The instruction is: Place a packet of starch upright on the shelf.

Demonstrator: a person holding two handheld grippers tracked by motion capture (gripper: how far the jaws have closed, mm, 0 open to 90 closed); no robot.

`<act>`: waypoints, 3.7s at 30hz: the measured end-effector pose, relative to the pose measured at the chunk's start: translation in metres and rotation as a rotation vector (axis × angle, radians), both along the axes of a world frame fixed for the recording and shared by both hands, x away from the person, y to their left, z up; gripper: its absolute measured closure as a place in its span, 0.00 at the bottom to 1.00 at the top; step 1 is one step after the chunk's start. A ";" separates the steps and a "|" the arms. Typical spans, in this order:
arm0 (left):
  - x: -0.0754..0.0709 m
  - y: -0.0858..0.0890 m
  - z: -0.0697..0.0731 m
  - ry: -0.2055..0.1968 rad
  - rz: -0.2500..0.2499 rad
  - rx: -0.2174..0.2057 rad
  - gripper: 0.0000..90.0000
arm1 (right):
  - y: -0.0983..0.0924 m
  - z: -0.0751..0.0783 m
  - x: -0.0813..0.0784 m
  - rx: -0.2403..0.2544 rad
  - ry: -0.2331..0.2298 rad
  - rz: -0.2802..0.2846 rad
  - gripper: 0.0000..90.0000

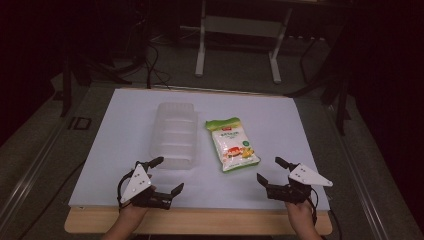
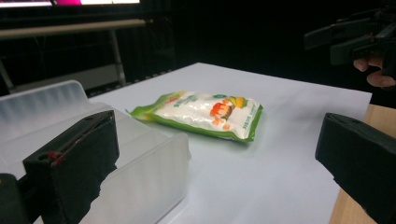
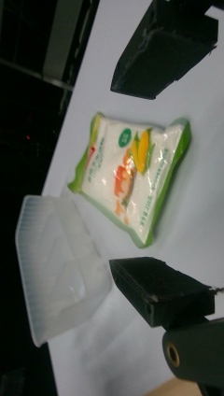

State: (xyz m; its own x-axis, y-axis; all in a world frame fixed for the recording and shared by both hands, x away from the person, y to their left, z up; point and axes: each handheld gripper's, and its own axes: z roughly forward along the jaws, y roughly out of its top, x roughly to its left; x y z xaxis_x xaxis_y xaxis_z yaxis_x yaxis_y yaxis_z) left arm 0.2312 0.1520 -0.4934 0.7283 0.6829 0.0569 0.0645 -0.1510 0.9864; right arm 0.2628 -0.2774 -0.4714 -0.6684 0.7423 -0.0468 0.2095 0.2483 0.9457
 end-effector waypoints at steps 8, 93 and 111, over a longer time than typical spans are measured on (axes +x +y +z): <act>-0.002 -0.001 0.001 -0.023 -0.024 -0.010 0.00 | 0.005 -0.001 0.000 -0.048 0.006 0.016 0.14; -0.009 0.002 0.004 -0.055 -0.051 -0.014 0.00 | 0.061 0.034 0.198 -0.083 0.162 0.012 0.20; -0.012 0.003 0.004 -0.049 -0.049 -0.015 0.00 | 0.070 -0.015 0.231 -0.135 0.288 -0.047 0.30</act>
State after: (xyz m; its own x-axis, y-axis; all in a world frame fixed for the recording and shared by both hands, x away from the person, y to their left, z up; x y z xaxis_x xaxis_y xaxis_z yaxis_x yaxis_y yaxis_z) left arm 0.2195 0.1553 -0.4899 0.7575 0.6475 0.0832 0.0092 -0.1380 0.9904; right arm 0.4936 -0.2070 -0.4868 -0.6337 0.7726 0.0390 0.4780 0.3515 0.8050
